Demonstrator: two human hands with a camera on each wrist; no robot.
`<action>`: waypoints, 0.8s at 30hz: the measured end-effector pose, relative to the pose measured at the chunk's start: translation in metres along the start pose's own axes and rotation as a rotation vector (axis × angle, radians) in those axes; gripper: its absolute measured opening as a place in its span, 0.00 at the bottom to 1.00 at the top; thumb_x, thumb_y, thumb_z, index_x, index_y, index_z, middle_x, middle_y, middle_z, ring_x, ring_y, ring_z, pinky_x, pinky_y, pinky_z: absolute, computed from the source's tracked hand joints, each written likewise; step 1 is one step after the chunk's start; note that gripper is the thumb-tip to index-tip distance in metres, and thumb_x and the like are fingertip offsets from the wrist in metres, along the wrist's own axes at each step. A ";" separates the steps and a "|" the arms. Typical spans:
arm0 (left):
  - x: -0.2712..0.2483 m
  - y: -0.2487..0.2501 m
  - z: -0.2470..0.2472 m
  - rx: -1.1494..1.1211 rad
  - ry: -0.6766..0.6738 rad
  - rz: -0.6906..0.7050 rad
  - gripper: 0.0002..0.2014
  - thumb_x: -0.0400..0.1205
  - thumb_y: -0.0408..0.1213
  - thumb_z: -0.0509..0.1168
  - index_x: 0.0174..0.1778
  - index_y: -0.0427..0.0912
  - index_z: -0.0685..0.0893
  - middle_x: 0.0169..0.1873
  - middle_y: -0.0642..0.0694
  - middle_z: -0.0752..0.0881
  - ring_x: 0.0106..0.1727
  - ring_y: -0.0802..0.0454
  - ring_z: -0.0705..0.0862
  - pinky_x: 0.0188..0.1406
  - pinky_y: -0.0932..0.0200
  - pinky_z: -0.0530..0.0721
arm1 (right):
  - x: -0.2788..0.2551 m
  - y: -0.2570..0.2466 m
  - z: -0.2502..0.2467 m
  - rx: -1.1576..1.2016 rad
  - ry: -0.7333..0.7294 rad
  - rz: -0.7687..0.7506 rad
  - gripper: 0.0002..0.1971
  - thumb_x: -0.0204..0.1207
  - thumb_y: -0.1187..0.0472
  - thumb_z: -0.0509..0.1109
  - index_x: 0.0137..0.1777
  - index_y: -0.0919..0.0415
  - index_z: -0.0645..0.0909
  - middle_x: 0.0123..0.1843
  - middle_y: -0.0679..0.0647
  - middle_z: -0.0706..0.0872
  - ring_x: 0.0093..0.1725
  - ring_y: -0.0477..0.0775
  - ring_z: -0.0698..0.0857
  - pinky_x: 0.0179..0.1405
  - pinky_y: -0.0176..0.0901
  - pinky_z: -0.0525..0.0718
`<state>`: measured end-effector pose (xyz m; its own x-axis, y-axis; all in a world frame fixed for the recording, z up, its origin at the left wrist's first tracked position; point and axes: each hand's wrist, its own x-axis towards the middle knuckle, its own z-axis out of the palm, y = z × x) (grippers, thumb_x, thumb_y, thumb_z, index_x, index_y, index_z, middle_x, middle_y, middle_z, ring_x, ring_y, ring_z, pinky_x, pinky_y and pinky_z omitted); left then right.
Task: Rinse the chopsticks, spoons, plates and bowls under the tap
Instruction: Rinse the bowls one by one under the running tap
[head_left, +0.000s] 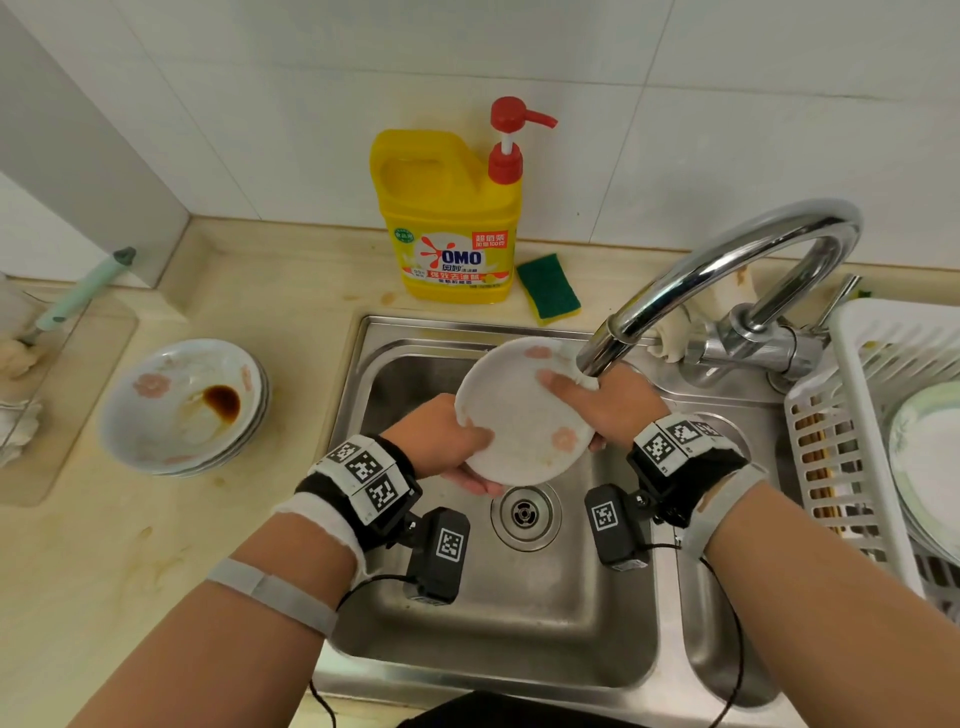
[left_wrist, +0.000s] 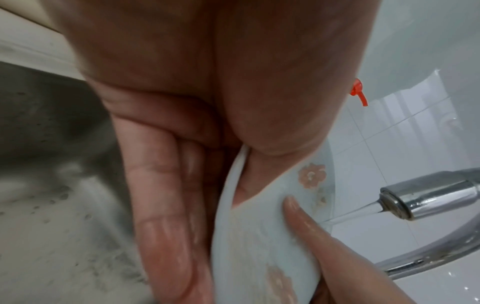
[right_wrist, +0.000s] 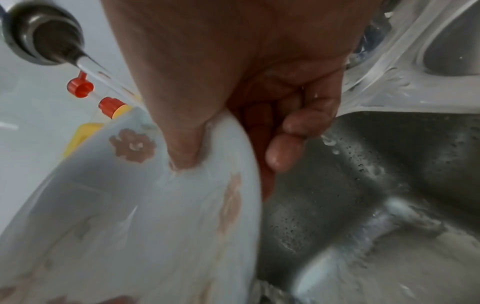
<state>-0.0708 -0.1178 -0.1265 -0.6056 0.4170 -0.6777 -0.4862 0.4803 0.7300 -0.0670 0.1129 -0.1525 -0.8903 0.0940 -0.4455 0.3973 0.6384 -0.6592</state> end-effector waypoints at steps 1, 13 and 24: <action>0.000 0.001 0.000 0.003 0.011 -0.001 0.14 0.89 0.30 0.61 0.70 0.35 0.76 0.45 0.30 0.92 0.42 0.38 0.94 0.40 0.53 0.94 | 0.000 0.001 0.001 -0.006 0.007 -0.017 0.34 0.75 0.24 0.64 0.45 0.58 0.88 0.31 0.57 0.91 0.29 0.58 0.91 0.41 0.59 0.93; 0.005 -0.009 0.025 -0.447 0.243 0.050 0.14 0.86 0.34 0.69 0.67 0.35 0.80 0.48 0.30 0.92 0.44 0.33 0.93 0.42 0.46 0.94 | -0.011 0.009 0.038 0.418 0.045 0.059 0.14 0.83 0.43 0.70 0.53 0.53 0.86 0.48 0.52 0.93 0.47 0.52 0.91 0.48 0.47 0.89; 0.000 -0.009 0.030 -0.454 0.148 0.102 0.17 0.86 0.24 0.62 0.72 0.34 0.77 0.56 0.28 0.89 0.48 0.30 0.92 0.46 0.42 0.94 | -0.012 0.018 0.049 0.478 -0.134 0.068 0.24 0.72 0.40 0.79 0.55 0.60 0.86 0.32 0.56 0.87 0.25 0.48 0.81 0.25 0.40 0.78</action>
<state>-0.0476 -0.0995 -0.1359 -0.7316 0.3145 -0.6049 -0.6254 0.0436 0.7791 -0.0381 0.0859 -0.1886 -0.8348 0.0041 -0.5505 0.5389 0.2101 -0.8157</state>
